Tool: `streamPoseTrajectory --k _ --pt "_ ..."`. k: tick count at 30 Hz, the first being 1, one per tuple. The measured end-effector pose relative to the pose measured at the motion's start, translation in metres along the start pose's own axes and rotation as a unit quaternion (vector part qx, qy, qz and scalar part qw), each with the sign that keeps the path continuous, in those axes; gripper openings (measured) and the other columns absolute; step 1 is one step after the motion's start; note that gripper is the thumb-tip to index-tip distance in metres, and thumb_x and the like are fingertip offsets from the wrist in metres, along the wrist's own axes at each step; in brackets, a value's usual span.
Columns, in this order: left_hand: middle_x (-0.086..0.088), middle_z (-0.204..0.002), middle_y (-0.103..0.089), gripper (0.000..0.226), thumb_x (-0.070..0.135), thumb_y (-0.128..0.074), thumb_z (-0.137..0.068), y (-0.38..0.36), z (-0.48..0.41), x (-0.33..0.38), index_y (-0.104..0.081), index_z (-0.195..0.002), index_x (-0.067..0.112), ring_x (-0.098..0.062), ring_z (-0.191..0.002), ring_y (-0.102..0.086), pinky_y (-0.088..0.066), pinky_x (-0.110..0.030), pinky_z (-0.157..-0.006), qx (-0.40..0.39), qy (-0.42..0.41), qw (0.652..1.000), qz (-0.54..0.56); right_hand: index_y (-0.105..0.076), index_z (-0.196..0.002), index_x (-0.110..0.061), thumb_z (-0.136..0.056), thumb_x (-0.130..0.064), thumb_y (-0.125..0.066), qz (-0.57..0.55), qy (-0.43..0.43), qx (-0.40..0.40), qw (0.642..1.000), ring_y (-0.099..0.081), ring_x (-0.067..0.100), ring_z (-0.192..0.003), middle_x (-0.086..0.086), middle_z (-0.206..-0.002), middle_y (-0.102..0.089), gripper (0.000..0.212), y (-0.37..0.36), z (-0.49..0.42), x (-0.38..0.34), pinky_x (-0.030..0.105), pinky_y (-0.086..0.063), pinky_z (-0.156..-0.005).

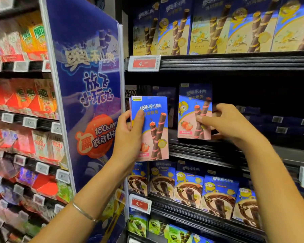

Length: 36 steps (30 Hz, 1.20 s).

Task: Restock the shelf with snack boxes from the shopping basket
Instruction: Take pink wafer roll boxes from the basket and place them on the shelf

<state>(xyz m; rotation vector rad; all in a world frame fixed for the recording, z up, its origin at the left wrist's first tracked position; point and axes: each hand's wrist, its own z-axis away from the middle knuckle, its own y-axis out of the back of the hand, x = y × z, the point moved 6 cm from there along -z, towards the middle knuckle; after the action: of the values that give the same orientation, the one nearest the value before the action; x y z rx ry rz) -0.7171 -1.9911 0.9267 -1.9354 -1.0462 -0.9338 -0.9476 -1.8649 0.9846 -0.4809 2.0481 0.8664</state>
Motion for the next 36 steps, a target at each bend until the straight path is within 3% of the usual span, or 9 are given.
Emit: streamPoseTrajectory --k 3,5,7,11,16,19,24,31,36 --pt "-0.002 -0.105 -0.082 0.040 0.041 -0.054 -0.107 0.001 0.001 0.000 -0.057 -0.132 0.010 -0.017 -0.084 -0.079 -0.061 -0.028 -0.063 -0.006 0.002 1.000 -0.002 -0.055 -0.075 -0.012 -0.084 -0.030 -0.079 0.138 -0.014 0.046 0.989 -0.061 0.019 -0.066 0.005 -0.074 -0.063 0.031 0.000 -0.018 0.006 0.036 -0.050 -0.055" --pt "-0.002 -0.105 -0.082 0.040 0.043 -0.054 -0.107 0.002 0.000 0.001 -0.058 -0.132 0.011 -0.019 -0.085 -0.079 -0.062 -0.029 -0.063 -0.008 0.001 1.000 -0.010 -0.053 -0.071 -0.012 -0.090 -0.027 -0.071 0.196 -0.026 0.026 0.980 -0.066 0.033 -0.084 0.014 -0.087 -0.065 0.030 -0.007 -0.031 0.009 0.048 -0.057 -0.074" --pt "-0.001 -0.106 -0.082 0.040 0.043 -0.053 -0.107 0.003 -0.001 0.001 -0.058 -0.132 0.012 -0.019 -0.086 -0.080 -0.062 -0.028 -0.064 -0.004 0.001 1.000 -0.012 -0.050 -0.069 -0.011 -0.097 -0.022 -0.059 0.280 -0.028 0.000 0.960 -0.062 0.039 -0.089 0.023 -0.102 -0.067 0.031 -0.015 -0.044 0.011 0.043 -0.053 -0.078" --pt "0.002 -0.099 -0.082 0.042 0.044 -0.053 -0.108 0.001 0.000 -0.001 -0.055 -0.134 0.011 -0.015 -0.078 -0.078 -0.061 -0.027 -0.058 0.004 0.003 1.000 -0.011 -0.058 -0.101 0.000 -0.101 -0.014 -0.044 0.372 -0.043 -0.028 0.927 -0.054 0.037 -0.093 0.030 -0.124 -0.061 0.020 -0.028 -0.059 0.015 0.032 -0.036 -0.075" --pt "0.005 -0.095 -0.082 0.044 0.047 -0.053 -0.107 -0.001 0.001 -0.004 -0.055 -0.134 0.012 -0.012 -0.074 -0.078 -0.058 -0.024 -0.054 0.010 0.010 1.000 -0.018 -0.049 -0.140 0.002 -0.098 -0.011 -0.050 0.295 -0.074 -0.017 0.952 -0.058 0.039 -0.114 0.025 -0.138 -0.055 0.044 -0.039 -0.074 0.026 0.039 -0.046 -0.085" --pt "0.005 -0.094 -0.082 0.046 0.048 -0.052 -0.106 -0.002 0.002 -0.003 -0.054 -0.134 0.012 -0.013 -0.075 -0.078 -0.061 -0.026 -0.056 0.003 0.013 1.000 -0.016 -0.038 -0.151 -0.007 -0.095 -0.008 -0.053 0.251 -0.062 -0.017 0.966 -0.060 0.035 -0.107 0.024 -0.137 -0.055 0.057 -0.043 -0.077 0.023 0.033 -0.046 -0.073" --pt "0.004 -0.097 -0.082 0.047 0.050 -0.052 -0.105 0.000 0.002 -0.004 -0.054 -0.134 0.013 -0.015 -0.079 -0.080 -0.061 -0.026 -0.058 0.003 0.022 1.000 -0.013 -0.060 -0.125 0.006 -0.101 -0.006 -0.046 0.383 -0.122 -0.103 0.910 -0.049 0.023 -0.077 0.015 -0.097 -0.059 0.030 -0.054 -0.079 0.025 0.033 -0.039 -0.078" --pt "0.002 -0.095 -0.082 0.049 0.052 -0.052 -0.104 -0.003 0.002 -0.004 -0.055 -0.132 0.013 -0.014 -0.075 -0.078 -0.060 -0.027 -0.056 0.007 0.036 0.999 -0.012 -0.049 -0.137 0.003 -0.100 -0.010 -0.053 0.356 -0.092 -0.027 0.930 -0.059 0.033 -0.103 0.022 -0.129 -0.056 0.039 -0.052 -0.088 0.028 0.037 -0.047 -0.081" --pt "0.003 -0.092 -0.082 0.046 0.052 -0.049 -0.105 -0.005 0.001 -0.005 -0.057 -0.128 0.013 -0.012 -0.071 -0.077 -0.059 -0.026 -0.052 0.008 0.037 0.999 -0.007 -0.062 -0.112 -0.005 -0.100 -0.029 -0.049 0.325 -0.055 0.020 0.944 -0.051 0.032 -0.092 0.022 -0.125 -0.062 0.030 -0.036 -0.066 0.020 0.034 -0.040 -0.079"
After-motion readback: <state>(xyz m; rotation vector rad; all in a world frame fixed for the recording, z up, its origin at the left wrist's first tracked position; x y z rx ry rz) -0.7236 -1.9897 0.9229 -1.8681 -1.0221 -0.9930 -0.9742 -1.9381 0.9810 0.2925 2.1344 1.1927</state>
